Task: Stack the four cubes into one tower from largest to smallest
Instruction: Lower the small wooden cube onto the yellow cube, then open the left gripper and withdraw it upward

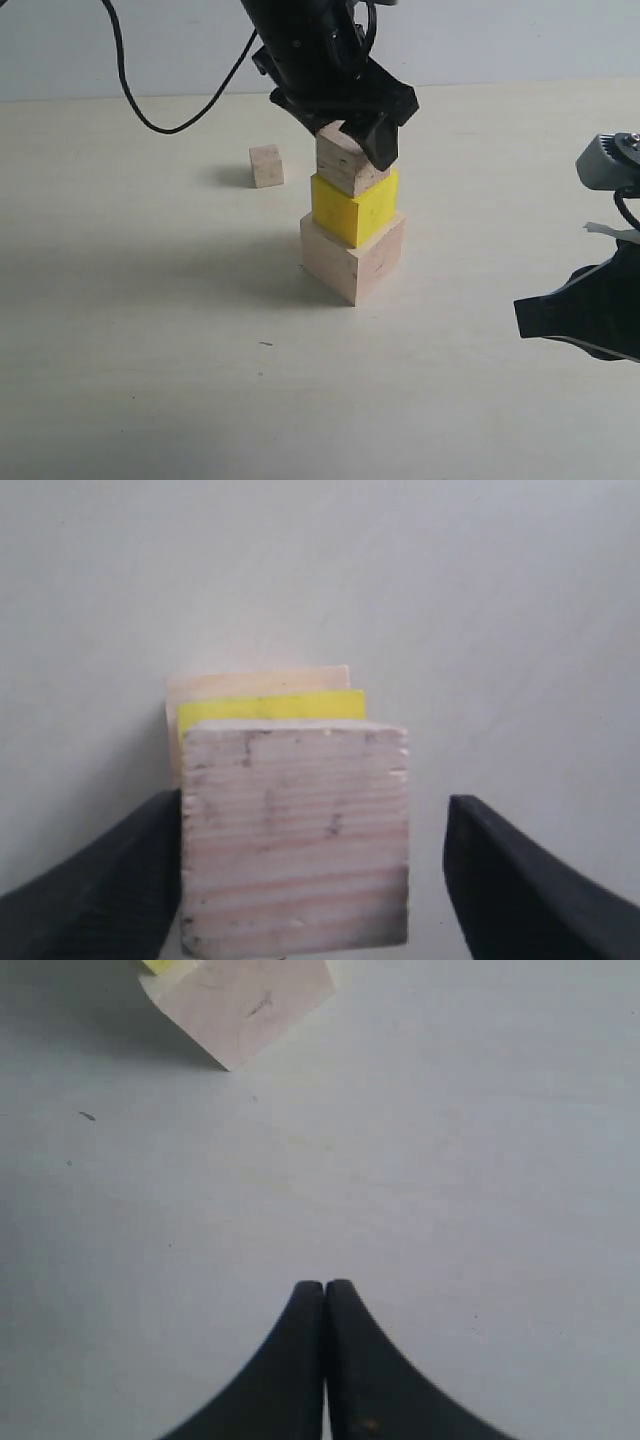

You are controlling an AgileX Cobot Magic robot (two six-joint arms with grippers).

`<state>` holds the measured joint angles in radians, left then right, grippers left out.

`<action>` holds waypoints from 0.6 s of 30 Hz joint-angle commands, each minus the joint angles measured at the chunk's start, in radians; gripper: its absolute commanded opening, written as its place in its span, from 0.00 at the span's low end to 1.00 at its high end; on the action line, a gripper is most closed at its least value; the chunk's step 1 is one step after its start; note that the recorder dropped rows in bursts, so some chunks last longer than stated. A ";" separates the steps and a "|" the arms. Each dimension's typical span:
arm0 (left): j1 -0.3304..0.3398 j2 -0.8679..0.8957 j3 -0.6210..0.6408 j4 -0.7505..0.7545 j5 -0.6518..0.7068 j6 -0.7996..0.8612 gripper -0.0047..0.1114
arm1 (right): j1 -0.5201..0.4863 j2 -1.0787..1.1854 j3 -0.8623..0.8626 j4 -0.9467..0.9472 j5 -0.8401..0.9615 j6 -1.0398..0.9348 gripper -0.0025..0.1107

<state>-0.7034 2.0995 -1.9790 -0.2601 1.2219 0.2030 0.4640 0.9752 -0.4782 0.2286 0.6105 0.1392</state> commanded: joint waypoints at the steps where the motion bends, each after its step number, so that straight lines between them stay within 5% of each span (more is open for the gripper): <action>1: -0.005 -0.043 -0.001 0.039 -0.016 0.002 0.64 | 0.002 0.002 -0.009 -0.004 -0.014 -0.008 0.02; 10: -0.003 -0.159 -0.001 0.127 -0.064 0.000 0.59 | 0.002 0.002 -0.009 -0.004 -0.010 -0.008 0.02; 16: -0.002 -0.242 -0.001 0.260 -0.024 0.000 0.04 | 0.002 0.002 -0.009 -0.004 -0.010 -0.008 0.02; 18: 0.007 -0.253 -0.001 0.274 -0.001 0.000 0.04 | 0.002 0.003 -0.009 -0.004 -0.031 -0.008 0.02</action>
<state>-0.7034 1.8705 -1.9790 -0.0195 1.1898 0.2030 0.4640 0.9752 -0.4782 0.2286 0.6098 0.1392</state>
